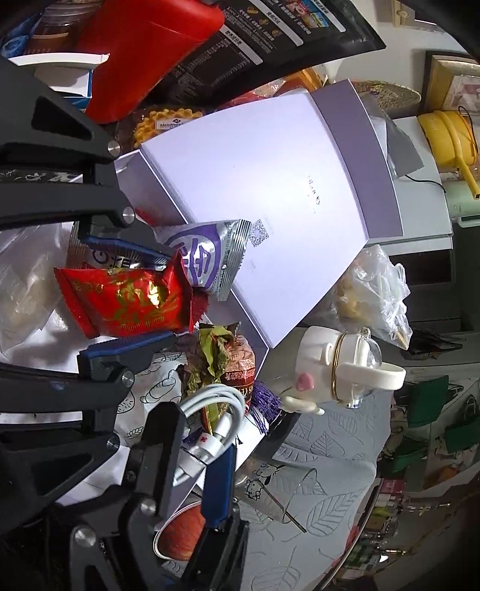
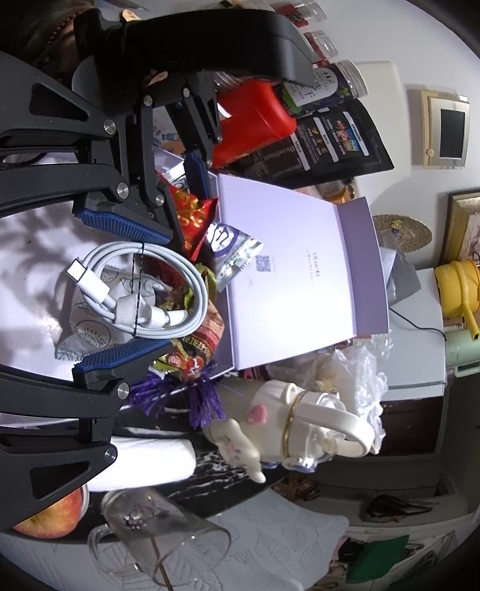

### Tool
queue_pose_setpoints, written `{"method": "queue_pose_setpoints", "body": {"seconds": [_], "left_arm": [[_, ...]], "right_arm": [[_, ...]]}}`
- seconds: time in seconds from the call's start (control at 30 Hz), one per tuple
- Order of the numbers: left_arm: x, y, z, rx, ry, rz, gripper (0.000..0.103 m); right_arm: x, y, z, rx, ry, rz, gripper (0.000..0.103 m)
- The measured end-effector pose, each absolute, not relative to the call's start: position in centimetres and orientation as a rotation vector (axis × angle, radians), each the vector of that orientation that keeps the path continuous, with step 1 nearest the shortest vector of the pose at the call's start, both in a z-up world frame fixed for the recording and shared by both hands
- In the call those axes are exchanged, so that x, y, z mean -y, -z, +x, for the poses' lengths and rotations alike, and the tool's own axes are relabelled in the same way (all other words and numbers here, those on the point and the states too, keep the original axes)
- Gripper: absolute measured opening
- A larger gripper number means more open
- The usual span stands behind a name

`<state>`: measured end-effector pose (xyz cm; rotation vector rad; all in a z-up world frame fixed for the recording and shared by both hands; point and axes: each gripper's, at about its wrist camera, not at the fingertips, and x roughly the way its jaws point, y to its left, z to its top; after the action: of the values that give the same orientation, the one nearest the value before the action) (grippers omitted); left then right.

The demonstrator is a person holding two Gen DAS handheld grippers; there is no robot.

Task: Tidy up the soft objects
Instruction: 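Lower the red packet with the left gripper while the right lowers the cable into the box, then open both grippers to release the packet and cable in the box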

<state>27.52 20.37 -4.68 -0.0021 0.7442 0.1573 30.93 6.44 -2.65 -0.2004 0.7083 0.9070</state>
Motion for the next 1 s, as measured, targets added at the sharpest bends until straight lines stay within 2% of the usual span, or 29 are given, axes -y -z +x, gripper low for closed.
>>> {"method": "queue_pose_setpoints", "body": {"seconds": [0.57,0.63,0.7,0.73,0.8,0.83,0.87,1.0], "left_arm": [[-20.5,4.5,27.6,-0.750,-0.187,-0.005,0.037],[-20.4,4.4,27.7,-0.755,-0.188,-0.001,0.037],[-20.6,4.2,27.8,-0.763,-0.176,-0.005,0.038],[-20.8,4.1,27.8,-0.766,-0.170,-0.015,0.042],[-21.3,3.7,27.8,-0.772,-0.169,-0.046,0.061],[-21.6,3.5,27.7,-0.768,-0.183,-0.058,0.076],[-21.7,3.3,27.6,-0.764,-0.199,-0.059,0.082],[-21.5,2.4,26.9,-0.733,-0.251,-0.033,0.082]], "right_arm": [[-7.0,4.7,32.4,-0.763,-0.884,-0.218,0.054],[-6.9,4.6,32.5,-0.772,-0.882,-0.214,0.058],[-6.7,4.4,32.7,-0.781,-0.879,-0.204,0.070],[-6.6,4.3,32.8,-0.781,-0.872,-0.201,0.080],[-6.1,3.8,32.6,-0.759,-0.871,-0.186,0.081],[-6.0,3.6,32.4,-0.750,-0.874,-0.186,0.081],[-5.8,3.3,32.2,-0.740,-0.873,-0.192,0.081],[-5.3,2.5,31.5,-0.710,-0.856,-0.209,0.081]]}}
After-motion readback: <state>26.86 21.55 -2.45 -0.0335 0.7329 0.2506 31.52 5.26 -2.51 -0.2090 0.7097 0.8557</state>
